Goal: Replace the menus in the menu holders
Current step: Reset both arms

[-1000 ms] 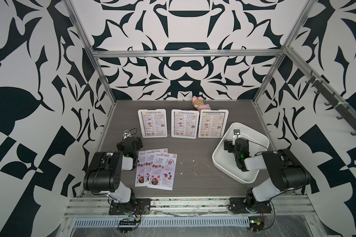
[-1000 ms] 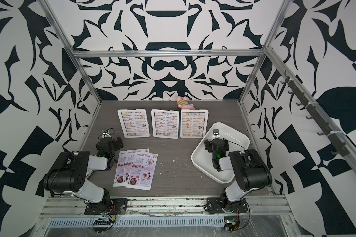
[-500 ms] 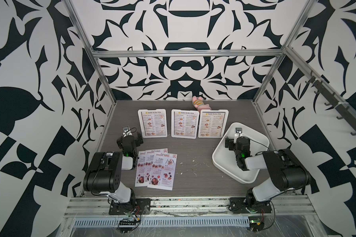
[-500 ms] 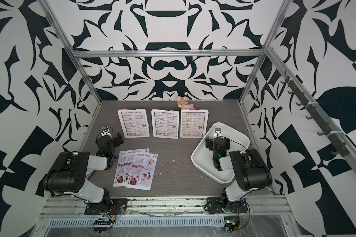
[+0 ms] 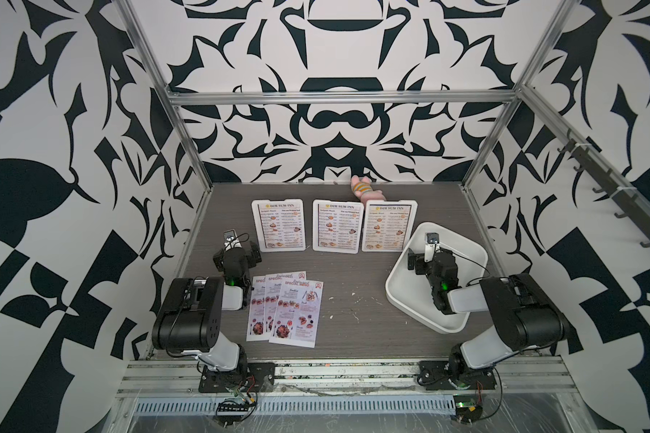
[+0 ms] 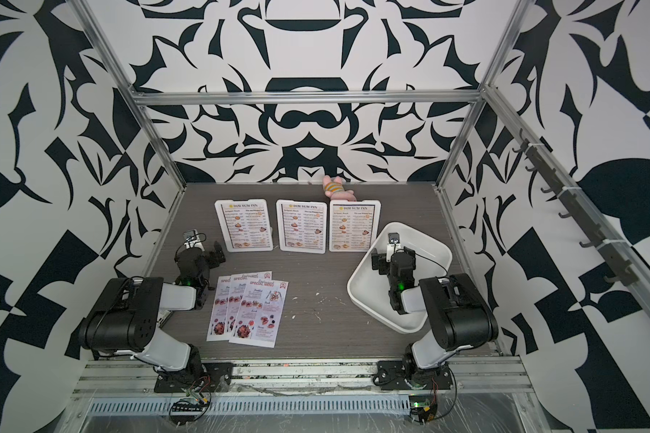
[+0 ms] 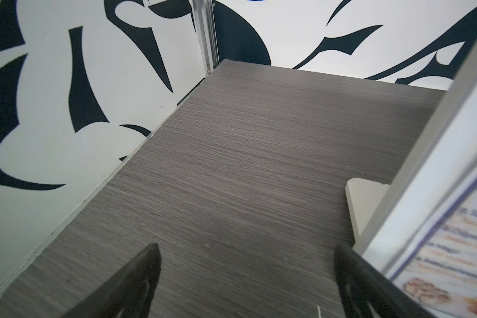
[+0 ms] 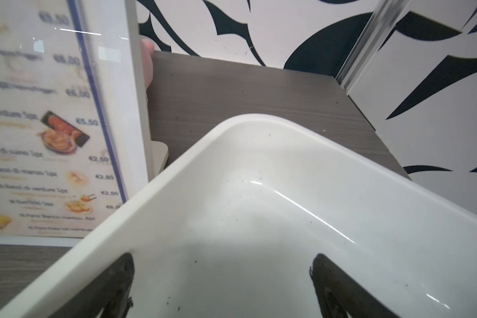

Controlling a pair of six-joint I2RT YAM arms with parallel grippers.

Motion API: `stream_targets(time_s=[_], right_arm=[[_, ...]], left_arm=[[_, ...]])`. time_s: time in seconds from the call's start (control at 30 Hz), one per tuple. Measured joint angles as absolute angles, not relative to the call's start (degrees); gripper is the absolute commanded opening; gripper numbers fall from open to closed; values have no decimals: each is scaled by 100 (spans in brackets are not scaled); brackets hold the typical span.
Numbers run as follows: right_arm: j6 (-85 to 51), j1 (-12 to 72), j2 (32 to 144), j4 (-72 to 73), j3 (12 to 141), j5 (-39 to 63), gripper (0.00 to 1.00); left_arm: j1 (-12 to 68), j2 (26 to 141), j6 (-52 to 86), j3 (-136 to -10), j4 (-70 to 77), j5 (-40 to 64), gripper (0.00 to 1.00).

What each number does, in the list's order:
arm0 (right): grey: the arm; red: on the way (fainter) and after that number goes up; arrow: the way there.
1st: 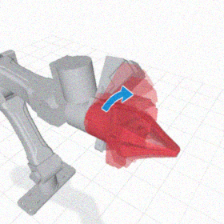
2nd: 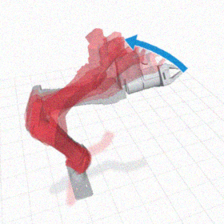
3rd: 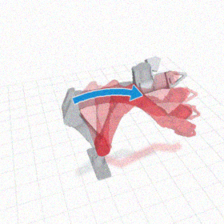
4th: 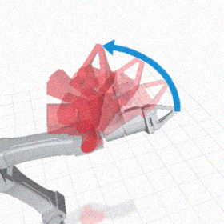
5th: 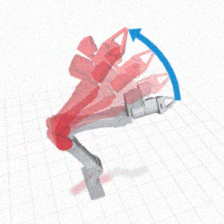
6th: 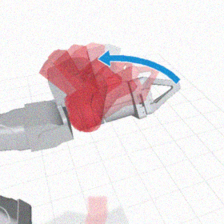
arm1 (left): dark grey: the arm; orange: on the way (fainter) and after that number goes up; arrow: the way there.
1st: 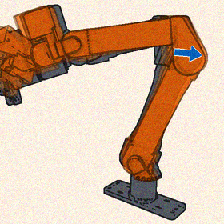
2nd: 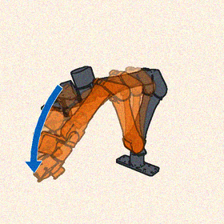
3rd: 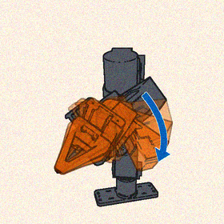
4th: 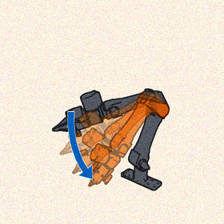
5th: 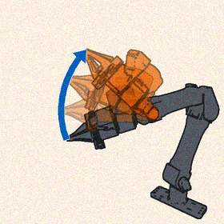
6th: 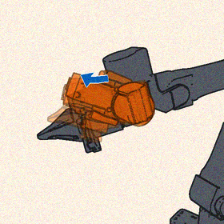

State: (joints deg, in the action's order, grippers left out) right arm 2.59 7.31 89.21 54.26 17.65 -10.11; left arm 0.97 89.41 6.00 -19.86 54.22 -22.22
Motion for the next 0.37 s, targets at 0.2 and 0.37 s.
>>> stream_targets(time_s=[0.2, 0.37], right_arm=[[176, 720, 8921, 5273, 1863, -1157, 100], [134, 679, 8921, 5190, 1870, -1184, 100]], left_arm=[[97, 8941, 600, -1986, 5422, -2211, 99], [97, 8941, 598, -1986, 5422, -2200, 99]])
